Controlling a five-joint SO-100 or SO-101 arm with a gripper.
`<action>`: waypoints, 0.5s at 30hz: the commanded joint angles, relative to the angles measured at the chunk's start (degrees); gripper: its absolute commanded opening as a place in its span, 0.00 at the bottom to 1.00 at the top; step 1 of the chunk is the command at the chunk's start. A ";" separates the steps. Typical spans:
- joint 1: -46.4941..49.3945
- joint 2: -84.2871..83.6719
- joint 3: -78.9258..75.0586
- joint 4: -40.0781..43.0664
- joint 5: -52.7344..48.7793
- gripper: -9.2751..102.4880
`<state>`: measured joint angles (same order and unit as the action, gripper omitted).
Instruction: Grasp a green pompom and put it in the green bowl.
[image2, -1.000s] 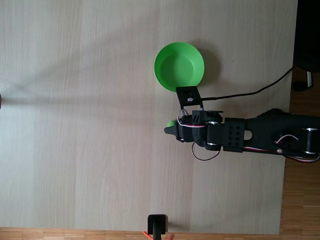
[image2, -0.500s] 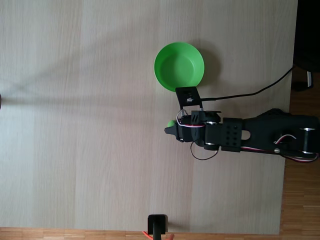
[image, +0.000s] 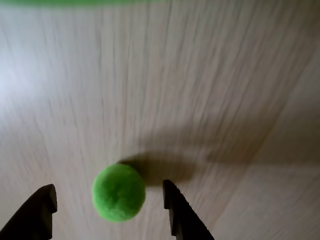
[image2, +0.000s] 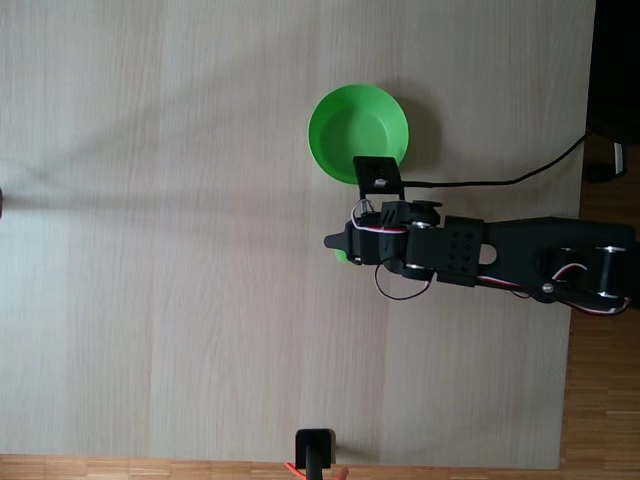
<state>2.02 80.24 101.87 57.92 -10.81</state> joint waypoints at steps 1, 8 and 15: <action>-0.35 0.26 -2.37 -0.26 -0.26 0.31; -2.72 -3.16 -2.72 -0.26 -0.18 0.31; -1.85 -4.04 -3.08 -0.26 -0.18 0.31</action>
<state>-0.18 76.11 101.07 57.92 -10.81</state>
